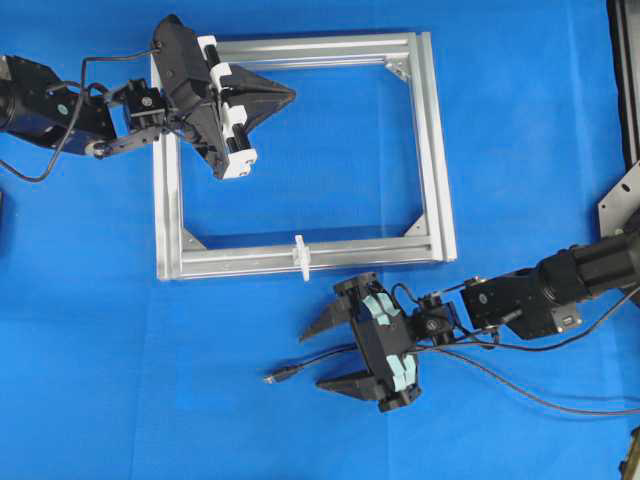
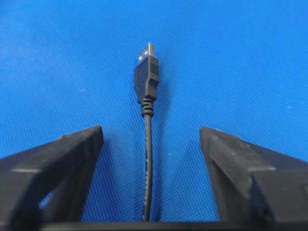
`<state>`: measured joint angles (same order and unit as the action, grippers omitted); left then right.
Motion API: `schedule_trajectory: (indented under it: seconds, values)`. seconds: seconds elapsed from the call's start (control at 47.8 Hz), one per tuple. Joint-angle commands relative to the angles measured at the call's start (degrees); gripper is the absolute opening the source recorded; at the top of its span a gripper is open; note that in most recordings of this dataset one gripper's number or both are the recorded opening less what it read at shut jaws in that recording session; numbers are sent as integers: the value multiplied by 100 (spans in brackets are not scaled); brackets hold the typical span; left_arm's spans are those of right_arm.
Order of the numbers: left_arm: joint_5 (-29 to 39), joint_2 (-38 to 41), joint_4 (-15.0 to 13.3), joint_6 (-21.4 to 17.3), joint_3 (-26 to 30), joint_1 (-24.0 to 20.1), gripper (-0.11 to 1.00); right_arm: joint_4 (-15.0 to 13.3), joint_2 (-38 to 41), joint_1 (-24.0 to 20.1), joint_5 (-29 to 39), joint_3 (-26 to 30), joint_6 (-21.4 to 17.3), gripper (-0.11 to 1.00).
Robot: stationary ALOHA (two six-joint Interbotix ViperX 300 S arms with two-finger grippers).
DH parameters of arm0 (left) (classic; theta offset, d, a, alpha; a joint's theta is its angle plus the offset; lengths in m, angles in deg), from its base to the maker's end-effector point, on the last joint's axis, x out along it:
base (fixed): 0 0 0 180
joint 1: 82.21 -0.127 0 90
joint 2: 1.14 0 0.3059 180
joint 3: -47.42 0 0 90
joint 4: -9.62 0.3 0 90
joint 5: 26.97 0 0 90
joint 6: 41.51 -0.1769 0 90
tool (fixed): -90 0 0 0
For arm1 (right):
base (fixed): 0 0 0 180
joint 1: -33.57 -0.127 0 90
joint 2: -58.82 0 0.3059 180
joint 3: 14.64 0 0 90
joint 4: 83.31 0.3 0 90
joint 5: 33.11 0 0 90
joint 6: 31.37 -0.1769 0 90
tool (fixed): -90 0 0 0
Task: Insert the wire through the string loop located in the center.
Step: 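Close the right gripper on the cable just behind the USB plug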
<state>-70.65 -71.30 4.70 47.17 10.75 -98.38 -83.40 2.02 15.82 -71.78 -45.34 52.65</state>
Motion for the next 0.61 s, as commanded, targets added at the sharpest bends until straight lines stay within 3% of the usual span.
schedule_trajectory:
  seconds: [0.0,0.105,0.23,0.586]
  values:
    - [-26,-176,18,9,79,-9,0,18,-88,-9,-26,35,9,49]
    - [-26,-176,18,9,88,-9,0,26,-97,-9,-35,18,9,21]
    - [-26,-176,18,9,97,-9,0,18,-105,-9,-62,9,0,0]
    - [-18,-176,18,18,79,-9,0,26,-132,-9,-35,-9,-9,-2]
